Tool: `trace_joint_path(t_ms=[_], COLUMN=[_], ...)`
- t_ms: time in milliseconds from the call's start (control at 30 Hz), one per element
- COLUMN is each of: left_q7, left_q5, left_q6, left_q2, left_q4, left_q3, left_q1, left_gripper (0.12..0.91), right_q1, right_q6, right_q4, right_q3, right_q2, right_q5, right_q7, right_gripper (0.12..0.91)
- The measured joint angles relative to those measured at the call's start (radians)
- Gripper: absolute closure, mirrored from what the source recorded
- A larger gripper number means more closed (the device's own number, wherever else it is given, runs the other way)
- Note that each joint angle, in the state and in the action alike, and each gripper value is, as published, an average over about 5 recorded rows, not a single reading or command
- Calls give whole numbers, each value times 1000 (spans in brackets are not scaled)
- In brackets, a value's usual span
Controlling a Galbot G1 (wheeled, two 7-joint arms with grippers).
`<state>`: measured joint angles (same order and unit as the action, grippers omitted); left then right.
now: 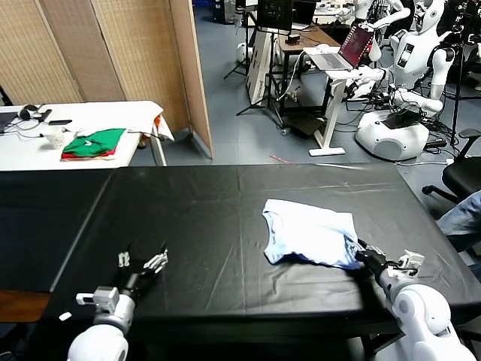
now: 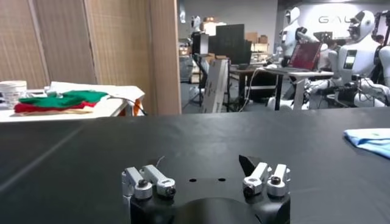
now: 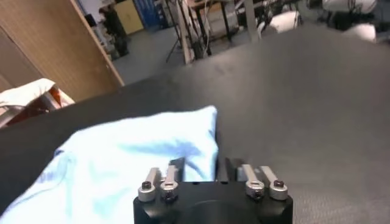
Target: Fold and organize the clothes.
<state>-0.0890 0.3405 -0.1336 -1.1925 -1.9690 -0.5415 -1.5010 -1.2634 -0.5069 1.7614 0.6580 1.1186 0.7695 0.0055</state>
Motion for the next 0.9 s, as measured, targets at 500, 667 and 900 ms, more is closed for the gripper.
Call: trace_joint_path(t_ms=[500,667,900], left_q7=[-10,-28,-60], left_q5=[15,44,103], left_q6=[-16,-20,-55], left_q2=[-1,17,52], left_q4=[-17,-28,-62], left_q3=[-14,0,7], left_q1=[-10,-8,-36], left_gripper=[123,123,123], right_q1=[61,-1,-129], right_q6=[-99,-79,46], right_q4=[5,110,247], right_q3=[-29,10,41], right_q2=[-38,-52,-50], right_q5=[-110,-131,-193], right_q7=[-12,-10,40], right_gripper=[610,309,121])
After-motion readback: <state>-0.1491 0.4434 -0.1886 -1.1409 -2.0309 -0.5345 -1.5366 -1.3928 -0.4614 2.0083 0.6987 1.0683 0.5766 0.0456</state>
